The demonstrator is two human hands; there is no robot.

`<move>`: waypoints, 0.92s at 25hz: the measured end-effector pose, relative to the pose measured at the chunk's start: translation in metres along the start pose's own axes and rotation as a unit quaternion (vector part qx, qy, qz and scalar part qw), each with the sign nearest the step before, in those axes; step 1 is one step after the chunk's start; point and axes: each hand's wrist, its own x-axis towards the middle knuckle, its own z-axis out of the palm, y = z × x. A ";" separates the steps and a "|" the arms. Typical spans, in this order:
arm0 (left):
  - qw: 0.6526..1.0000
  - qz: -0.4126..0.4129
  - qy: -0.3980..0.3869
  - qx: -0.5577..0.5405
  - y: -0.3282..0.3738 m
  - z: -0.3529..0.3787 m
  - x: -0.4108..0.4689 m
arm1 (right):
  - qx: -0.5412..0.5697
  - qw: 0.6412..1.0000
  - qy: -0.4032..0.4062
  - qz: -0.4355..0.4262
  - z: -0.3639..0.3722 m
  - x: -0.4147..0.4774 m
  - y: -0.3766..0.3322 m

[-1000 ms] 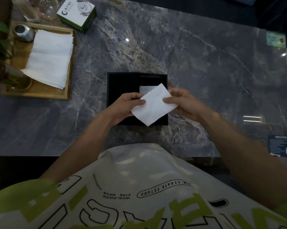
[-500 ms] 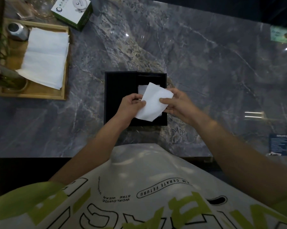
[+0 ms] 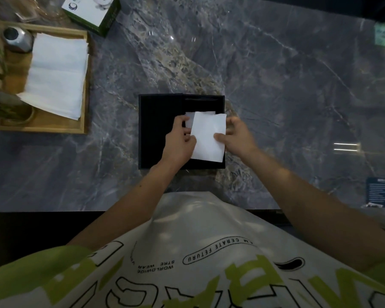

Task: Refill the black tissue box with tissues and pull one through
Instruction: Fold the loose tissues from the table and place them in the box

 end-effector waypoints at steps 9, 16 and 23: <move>0.938 0.045 -0.146 0.312 0.005 0.009 0.014 | -0.264 0.954 0.014 -0.143 0.011 0.016 -0.010; 0.925 -0.027 -0.190 0.329 0.014 0.021 0.023 | -0.372 0.919 -0.030 -0.126 0.019 0.020 -0.018; 0.939 -0.038 -0.182 0.290 0.013 0.024 0.021 | -0.343 0.929 -0.031 -0.134 0.020 0.021 -0.019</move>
